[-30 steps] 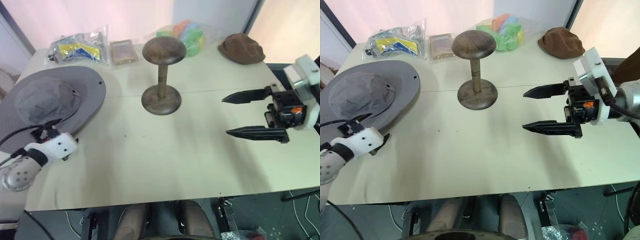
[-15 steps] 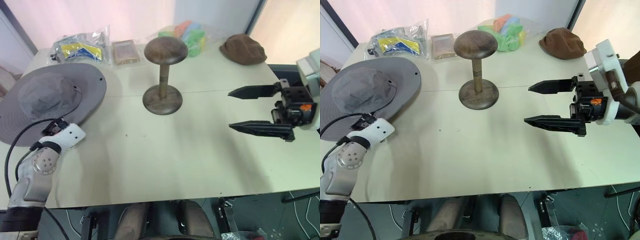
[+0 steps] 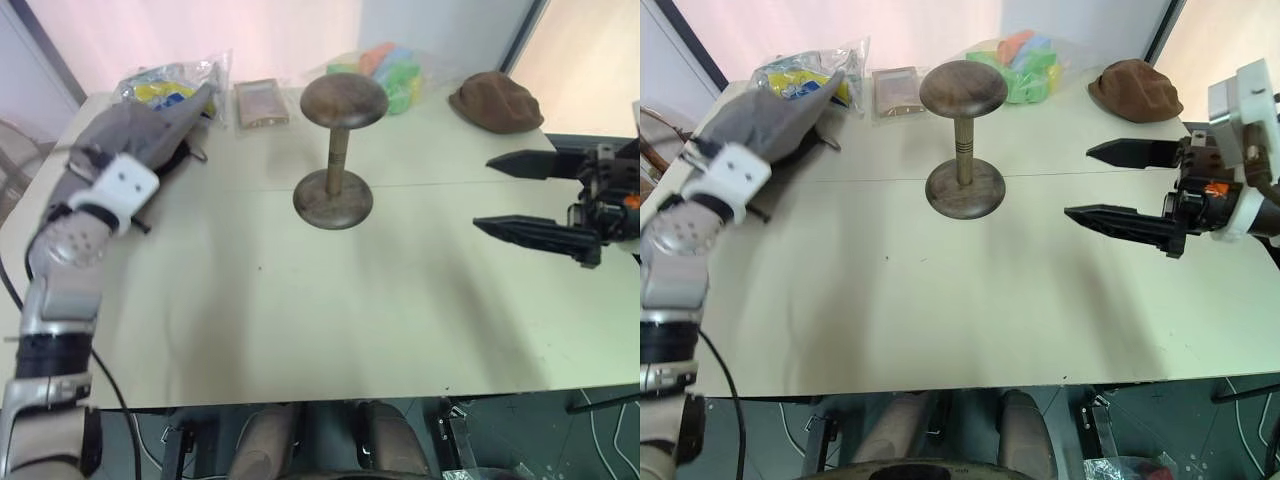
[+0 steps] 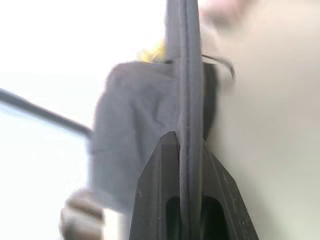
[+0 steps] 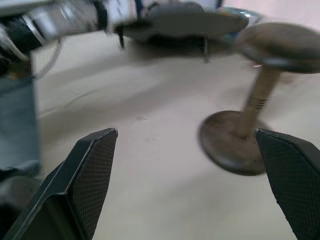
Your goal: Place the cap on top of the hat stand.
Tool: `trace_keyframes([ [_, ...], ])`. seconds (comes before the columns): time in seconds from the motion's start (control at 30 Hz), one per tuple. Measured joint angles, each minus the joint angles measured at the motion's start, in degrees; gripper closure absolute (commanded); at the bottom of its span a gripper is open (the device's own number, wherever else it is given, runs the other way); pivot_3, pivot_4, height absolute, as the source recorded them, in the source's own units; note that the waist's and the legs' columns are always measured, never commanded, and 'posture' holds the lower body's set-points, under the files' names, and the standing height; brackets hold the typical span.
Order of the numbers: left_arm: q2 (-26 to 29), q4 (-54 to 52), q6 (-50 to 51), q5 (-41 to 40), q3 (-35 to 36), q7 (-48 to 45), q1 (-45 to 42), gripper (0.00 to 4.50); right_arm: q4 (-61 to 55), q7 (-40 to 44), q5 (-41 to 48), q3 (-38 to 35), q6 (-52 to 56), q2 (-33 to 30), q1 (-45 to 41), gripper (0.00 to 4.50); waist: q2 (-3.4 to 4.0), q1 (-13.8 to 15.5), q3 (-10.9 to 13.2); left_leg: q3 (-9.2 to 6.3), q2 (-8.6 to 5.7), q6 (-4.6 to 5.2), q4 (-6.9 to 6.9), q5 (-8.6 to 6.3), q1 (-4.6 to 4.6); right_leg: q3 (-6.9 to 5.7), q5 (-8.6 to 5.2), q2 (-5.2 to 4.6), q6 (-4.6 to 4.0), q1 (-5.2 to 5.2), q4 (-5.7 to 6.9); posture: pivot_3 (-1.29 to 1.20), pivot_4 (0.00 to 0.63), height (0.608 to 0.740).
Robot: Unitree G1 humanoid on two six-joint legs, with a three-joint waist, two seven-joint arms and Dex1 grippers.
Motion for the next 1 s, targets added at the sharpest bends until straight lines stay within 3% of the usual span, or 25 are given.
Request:
trace_keyframes([
  [0.17,0.9,4.8,-6.2,-1.1,-4.0,-1.1,-19.6,4.44,4.0,-1.0,-1.9,-1.8,-1.0,-0.6,0.8,0.0,-0.01,0.1,0.0,0.05,-0.06,0.12,0.16,-0.05,-0.03,0.0,0.11,-0.02,0.18,0.07,-0.03,0.0,0.15,0.735],
  [0.4,-8.1,12.0,-18.9,-1.9,-12.9,-3.4,-34.2,4.44,4.3,-1.8,-2.0,-8.3,-0.5,-1.4,4.8,0.0,-0.02,0.0,0.0,0.17,-0.05,0.19,0.18,-0.07,-0.01,0.09,0.12,0.02,0.2,0.07,0.0,0.0,0.15,0.735],
  [0.53,-9.3,12.1,-32.5,-1.3,-18.7,-6.2,-33.5,4.44,2.0,-2.9,-1.8,-12.8,1.0,-1.1,8.8,0.0,0.0,-0.4,0.0,0.25,-0.01,0.2,0.14,-0.07,0.01,0.25,0.12,0.06,0.2,-0.02,0.05,0.0,0.15,0.735],
  [0.7,-2.6,17.6,-55.2,10.2,-22.6,1.9,-28.9,4.44,-0.9,-4.4,-0.3,-18.4,3.2,0.1,13.2,0.0,0.01,-1.4,0.0,0.25,0.01,0.2,0.12,-0.07,0.09,0.34,0.12,0.07,0.19,0.01,0.14,0.0,0.15,0.735],
  [1.0,0.7,19.0,-70.5,20.3,-21.7,15.8,-21.3,4.44,-3.4,-6.1,0.8,-21.8,3.9,1.8,18.3,0.0,-0.03,-1.2,0.0,0.26,-0.04,0.27,0.24,-0.1,0.09,0.31,0.14,0.03,0.23,0.1,0.14,0.0,0.15,0.735],
])
